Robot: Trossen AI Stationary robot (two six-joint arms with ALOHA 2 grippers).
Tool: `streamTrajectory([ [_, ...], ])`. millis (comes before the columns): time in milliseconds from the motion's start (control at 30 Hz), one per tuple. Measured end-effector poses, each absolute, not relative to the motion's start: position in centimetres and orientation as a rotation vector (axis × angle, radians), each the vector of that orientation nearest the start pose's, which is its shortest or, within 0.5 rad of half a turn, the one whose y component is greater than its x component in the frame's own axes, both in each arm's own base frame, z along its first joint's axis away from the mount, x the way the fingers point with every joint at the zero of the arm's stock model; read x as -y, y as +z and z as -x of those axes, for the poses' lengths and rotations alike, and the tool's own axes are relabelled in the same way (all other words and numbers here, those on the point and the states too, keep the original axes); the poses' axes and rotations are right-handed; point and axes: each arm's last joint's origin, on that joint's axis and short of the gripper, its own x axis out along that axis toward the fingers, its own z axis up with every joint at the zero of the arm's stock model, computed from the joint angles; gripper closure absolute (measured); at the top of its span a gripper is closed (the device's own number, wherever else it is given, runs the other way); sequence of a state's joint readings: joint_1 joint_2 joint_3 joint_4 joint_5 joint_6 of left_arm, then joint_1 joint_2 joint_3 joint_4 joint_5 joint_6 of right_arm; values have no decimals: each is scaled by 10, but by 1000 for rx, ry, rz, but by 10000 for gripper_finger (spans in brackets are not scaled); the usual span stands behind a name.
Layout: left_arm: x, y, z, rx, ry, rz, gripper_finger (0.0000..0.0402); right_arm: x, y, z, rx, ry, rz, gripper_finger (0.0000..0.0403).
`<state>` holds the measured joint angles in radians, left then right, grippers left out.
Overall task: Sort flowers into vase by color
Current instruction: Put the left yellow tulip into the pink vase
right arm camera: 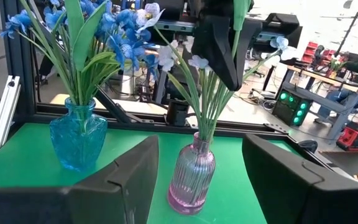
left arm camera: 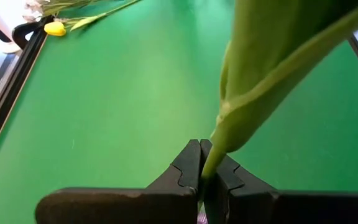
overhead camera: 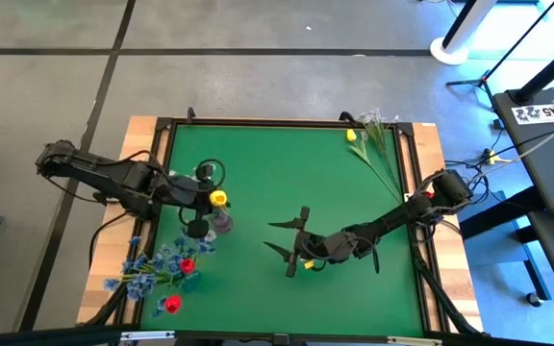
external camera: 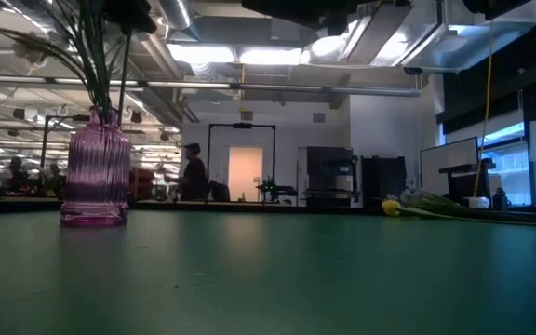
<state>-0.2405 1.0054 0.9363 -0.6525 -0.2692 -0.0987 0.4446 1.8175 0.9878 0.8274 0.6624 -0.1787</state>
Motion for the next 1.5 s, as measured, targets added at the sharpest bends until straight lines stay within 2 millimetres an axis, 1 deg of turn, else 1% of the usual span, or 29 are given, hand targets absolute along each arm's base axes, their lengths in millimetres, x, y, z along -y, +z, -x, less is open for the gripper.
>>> streamTrajectory([
  [200,40,307,-195,-704,56,-108,401,-149,217,-355,-38,-216,174,171],
  [267,40,314,-195,-693,55,-120,401,-149,217,-355,-36,-216,171,171],
  [367,39,331,-194,-652,52,-126,401,-149,217,-355,-36,-216,172,171],
  [467,38,337,-190,-683,57,-121,401,-149,217,-355,-35,-216,171,171],
  [567,38,335,-189,-701,66,-92,401,-149,217,-355,-36,-216,171,171],
  [933,39,314,-190,-743,78,-70,401,-149,217,-355,-40,-216,175,171],
  [1100,39,306,-190,-759,100,-14,399,-149,217,-355,-40,-216,175,171],
  [1200,40,305,-190,-770,76,36,380,-149,217,-355,-40,-216,175,171],
  [1300,41,305,-190,-782,32,78,347,-149,217,-355,-40,-216,175,171],
  [1400,38,304,-189,-804,45,89,310,-149,217,-355,-40,-216,175,171],
  [1500,34,308,-188,-807,69,90,281,-149,217,-355,-40,-216,175,171],
])
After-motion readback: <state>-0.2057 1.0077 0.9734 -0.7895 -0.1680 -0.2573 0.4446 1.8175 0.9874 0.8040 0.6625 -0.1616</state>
